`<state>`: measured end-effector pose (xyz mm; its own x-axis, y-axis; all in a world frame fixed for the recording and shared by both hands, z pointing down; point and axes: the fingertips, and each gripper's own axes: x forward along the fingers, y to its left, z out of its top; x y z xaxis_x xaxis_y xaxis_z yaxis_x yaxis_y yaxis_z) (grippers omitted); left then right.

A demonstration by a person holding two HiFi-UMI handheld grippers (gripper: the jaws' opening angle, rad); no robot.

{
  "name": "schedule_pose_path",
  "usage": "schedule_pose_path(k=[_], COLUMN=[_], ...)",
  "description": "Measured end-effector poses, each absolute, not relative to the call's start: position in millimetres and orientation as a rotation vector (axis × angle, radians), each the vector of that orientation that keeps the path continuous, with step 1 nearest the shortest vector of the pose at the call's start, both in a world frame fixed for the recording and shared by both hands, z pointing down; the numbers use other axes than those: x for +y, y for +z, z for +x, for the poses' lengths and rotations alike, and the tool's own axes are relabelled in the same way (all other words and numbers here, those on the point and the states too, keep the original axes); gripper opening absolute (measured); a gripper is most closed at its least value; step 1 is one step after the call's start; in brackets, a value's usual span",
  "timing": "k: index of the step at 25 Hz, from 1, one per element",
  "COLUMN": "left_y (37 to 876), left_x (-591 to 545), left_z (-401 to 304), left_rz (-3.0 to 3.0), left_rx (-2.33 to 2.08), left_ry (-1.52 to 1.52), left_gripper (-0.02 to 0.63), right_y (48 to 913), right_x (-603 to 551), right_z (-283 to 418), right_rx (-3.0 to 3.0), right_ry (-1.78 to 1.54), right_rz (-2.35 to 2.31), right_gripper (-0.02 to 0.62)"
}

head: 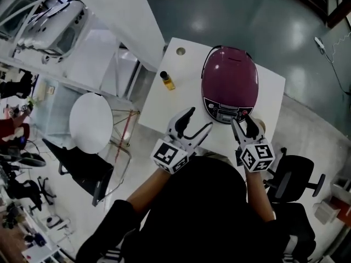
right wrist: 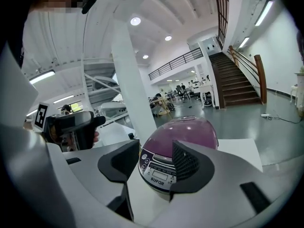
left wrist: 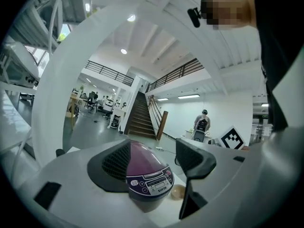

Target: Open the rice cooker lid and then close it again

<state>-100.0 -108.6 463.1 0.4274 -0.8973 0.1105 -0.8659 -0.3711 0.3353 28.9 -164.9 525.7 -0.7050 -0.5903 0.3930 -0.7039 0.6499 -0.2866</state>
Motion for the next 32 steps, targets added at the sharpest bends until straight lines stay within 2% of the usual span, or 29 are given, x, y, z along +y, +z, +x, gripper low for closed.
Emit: schedule_pose_path(k=[3,6,7,32], left_y=[461,461,461,473], left_x=[-116,-125,-127,-150], left_z=[-115,-127,-130,-125], left_rz=[2.364,2.396,2.406,2.510], left_rx=[-1.484,-1.461,-1.448,-1.242], left_ry=[-0.147,-0.144,-0.145,-0.154], left_gripper=[0.275,0.275,0.275,0.275], right_y=[532,541,545,607], right_x=[-171,-176,-177,-199], right_z=[20,12,11,10], right_rx=[-2.563,-2.510,-2.491,-2.237], right_ry=[0.615,0.581,0.572,0.592], right_rz=[1.097,1.128,1.131,1.189], right_gripper=[0.145,0.025,0.007,0.002])
